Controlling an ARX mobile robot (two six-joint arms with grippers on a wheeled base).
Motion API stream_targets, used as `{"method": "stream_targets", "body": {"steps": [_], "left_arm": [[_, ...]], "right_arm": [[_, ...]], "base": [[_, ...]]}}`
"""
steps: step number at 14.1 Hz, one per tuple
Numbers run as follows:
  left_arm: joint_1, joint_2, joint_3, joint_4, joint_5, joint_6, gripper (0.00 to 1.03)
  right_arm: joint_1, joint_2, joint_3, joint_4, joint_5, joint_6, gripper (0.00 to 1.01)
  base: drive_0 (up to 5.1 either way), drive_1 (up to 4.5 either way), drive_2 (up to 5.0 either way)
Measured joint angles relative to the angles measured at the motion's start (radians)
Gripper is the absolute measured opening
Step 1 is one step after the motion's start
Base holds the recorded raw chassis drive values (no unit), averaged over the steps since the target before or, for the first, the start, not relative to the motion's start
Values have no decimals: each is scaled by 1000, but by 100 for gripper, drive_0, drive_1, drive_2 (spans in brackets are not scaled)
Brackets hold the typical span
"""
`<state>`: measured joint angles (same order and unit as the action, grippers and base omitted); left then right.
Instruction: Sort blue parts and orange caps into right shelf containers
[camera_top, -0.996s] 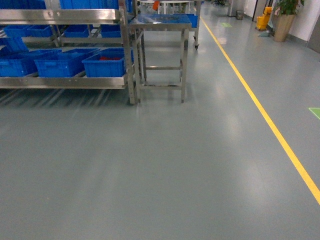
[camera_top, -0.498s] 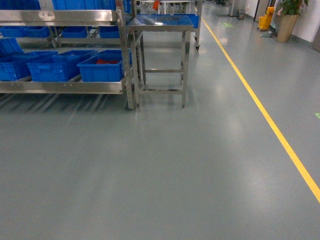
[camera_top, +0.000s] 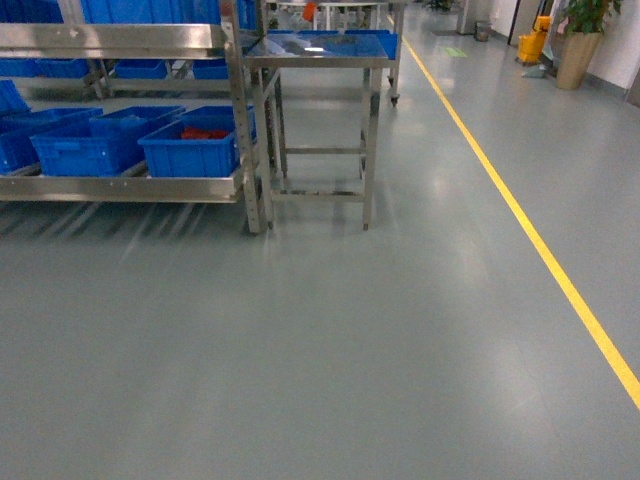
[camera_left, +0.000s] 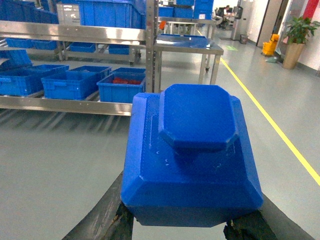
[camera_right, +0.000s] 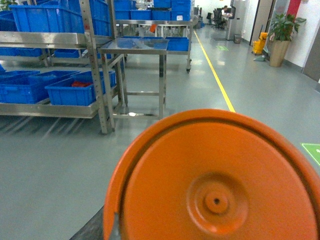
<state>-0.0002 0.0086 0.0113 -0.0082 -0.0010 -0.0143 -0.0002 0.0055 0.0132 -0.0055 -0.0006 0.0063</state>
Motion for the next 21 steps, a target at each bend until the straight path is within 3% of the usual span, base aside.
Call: {"method": "stream_targets", "body": {"steps": [21], "left_arm": [[0, 0, 0, 6, 1, 0, 40]], "right_arm": [[0, 0, 0, -1, 0, 0, 44]], "base": [[-5, 411, -420]]}}
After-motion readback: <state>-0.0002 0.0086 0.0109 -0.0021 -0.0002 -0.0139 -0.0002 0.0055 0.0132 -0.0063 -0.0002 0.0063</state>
